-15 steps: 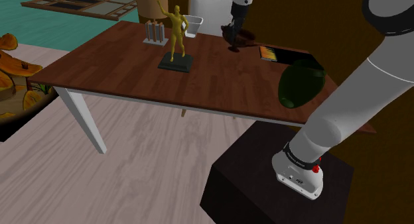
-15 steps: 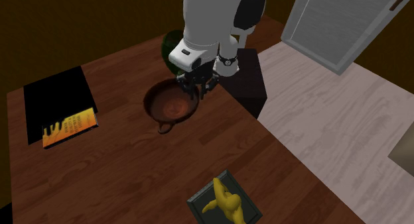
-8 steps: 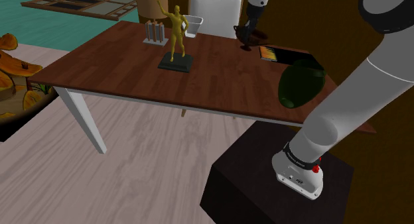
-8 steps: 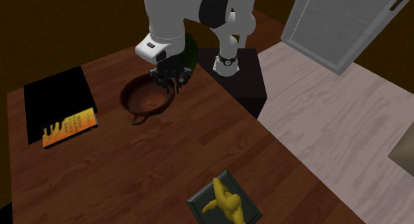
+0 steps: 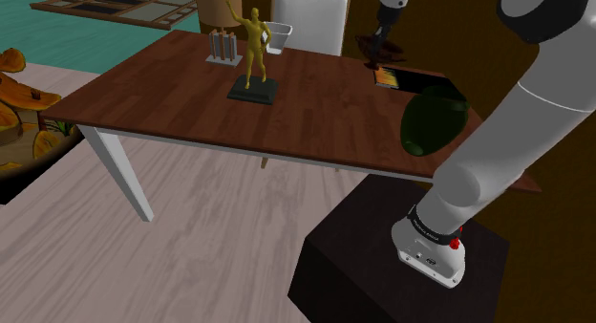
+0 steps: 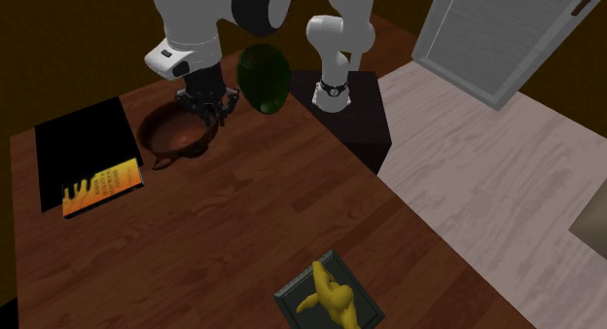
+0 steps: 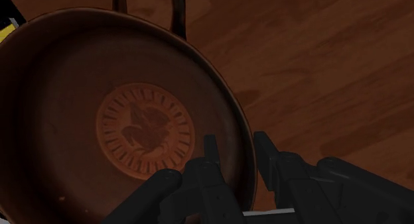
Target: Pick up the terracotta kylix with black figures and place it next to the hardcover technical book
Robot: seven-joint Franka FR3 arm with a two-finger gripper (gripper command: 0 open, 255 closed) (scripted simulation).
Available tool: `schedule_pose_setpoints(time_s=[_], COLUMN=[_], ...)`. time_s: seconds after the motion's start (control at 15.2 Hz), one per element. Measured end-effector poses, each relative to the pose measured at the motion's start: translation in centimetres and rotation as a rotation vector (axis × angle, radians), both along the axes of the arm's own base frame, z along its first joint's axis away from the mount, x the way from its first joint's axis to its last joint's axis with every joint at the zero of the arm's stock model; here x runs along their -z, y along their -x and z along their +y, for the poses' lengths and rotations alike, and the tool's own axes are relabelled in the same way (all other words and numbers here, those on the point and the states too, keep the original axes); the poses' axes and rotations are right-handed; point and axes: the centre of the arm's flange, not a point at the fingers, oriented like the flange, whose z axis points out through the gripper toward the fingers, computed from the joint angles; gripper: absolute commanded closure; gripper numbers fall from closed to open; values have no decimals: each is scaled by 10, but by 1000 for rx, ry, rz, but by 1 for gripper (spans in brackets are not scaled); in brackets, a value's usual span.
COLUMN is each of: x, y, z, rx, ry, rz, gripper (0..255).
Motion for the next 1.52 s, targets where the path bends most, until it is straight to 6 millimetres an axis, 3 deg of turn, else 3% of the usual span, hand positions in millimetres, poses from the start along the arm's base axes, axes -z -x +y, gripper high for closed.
schedule_pose_setpoints(time_s=[0.66,0.92,1.52], x=[2,22,69], y=[38,42,41], z=[-129,-138,-138], rx=[1,-1,-2], ry=[0,0,0], rz=[0,0,0], gripper=[255,255,255])
